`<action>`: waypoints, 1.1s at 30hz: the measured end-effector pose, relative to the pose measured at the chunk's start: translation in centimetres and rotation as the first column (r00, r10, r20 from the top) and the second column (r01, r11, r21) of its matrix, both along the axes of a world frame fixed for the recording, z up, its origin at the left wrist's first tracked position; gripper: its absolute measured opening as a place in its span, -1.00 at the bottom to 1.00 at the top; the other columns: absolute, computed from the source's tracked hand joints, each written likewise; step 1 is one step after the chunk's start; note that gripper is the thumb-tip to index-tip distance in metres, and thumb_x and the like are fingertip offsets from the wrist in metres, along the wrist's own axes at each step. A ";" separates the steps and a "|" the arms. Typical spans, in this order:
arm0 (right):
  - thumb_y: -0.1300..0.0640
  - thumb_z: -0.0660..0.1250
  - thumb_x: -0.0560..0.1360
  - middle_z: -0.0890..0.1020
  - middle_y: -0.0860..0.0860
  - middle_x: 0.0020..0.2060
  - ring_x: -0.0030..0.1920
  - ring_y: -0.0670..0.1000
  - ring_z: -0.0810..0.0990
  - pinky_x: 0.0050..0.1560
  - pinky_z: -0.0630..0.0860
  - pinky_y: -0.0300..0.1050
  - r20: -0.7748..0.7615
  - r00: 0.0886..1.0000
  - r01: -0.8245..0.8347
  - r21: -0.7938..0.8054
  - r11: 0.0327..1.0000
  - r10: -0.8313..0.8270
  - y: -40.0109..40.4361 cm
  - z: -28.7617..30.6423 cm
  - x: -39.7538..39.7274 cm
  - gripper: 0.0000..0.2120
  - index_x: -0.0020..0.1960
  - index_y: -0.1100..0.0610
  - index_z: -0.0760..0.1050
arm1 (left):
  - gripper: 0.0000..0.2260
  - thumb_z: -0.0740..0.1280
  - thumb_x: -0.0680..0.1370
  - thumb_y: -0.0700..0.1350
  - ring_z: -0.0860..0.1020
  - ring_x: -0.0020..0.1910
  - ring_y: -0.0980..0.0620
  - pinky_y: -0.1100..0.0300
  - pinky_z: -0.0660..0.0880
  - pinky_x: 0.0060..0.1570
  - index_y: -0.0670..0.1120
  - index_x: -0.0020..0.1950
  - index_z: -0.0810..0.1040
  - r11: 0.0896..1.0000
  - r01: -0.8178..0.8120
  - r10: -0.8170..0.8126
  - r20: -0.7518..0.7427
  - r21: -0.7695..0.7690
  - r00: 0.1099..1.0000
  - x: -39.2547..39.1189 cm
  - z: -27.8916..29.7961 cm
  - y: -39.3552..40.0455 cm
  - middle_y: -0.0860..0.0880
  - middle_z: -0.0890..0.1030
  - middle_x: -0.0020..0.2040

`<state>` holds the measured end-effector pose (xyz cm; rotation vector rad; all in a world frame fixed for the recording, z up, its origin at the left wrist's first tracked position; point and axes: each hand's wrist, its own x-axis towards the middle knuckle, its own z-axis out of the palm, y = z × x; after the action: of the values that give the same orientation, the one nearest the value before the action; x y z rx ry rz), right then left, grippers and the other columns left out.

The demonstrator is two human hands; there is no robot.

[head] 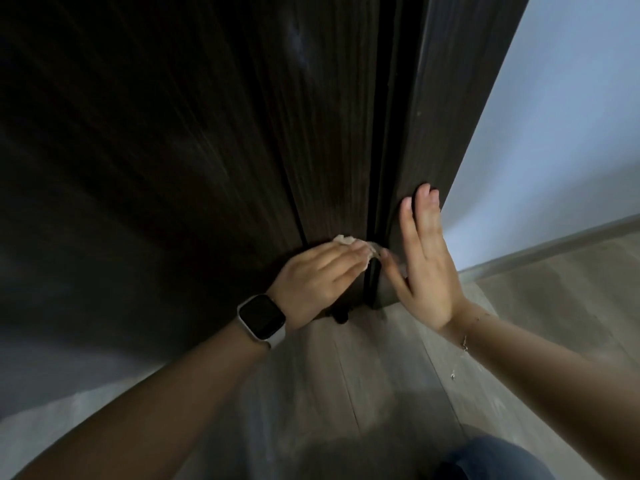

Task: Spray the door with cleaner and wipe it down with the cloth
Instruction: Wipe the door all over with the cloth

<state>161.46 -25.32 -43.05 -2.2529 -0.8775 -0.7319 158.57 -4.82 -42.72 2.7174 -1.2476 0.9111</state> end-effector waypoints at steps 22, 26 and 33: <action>0.08 0.20 0.59 -0.23 0.00 0.56 0.56 0.14 -0.16 0.55 -0.08 0.02 0.009 1.000 0.025 -0.085 0.996 -0.024 -0.6 1.3 -1.0 -0.25 0.58 0.11 -0.22 | -0.63 0.07 0.59 -0.30 0.65 0.06 -0.04 0.11 0.38 0.26 -0.18 0.09 0.69 0.946 -0.030 0.051 -0.057 0.323 0.997 -4.1 -1.6 6.6 -0.10 0.68 0.07; 0.05 0.23 0.58 -0.16 0.00 0.57 0.57 0.09 -0.11 0.55 -0.07 -0.01 0.116 0.993 0.001 -0.141 0.990 0.015 -1.3 4.9 -0.3 -0.29 0.58 0.10 -0.09 | -0.74 0.16 0.67 -0.27 0.59 0.23 -0.10 -0.01 0.50 0.26 -0.24 0.24 0.61 0.998 -0.059 0.057 0.071 0.031 0.996 -3.8 9.1 5.2 -0.18 0.61 0.23; 0.19 0.33 0.56 0.03 0.24 0.52 0.56 0.17 -0.07 0.54 0.00 0.06 0.249 0.969 -0.011 0.002 1.000 0.010 1.5 17.1 0.5 -0.41 0.51 0.28 0.18 | -0.79 0.31 0.61 -0.29 0.57 0.25 -0.10 0.04 0.46 0.30 -0.23 0.23 0.60 0.997 -0.032 0.043 0.173 -0.066 0.984 -2.3 18.1 5.9 -0.18 0.61 0.22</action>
<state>161.99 -23.84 -25.97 -2.1823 -1.0027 -1.0265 156.30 1.10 -24.62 2.6701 -1.1734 1.1938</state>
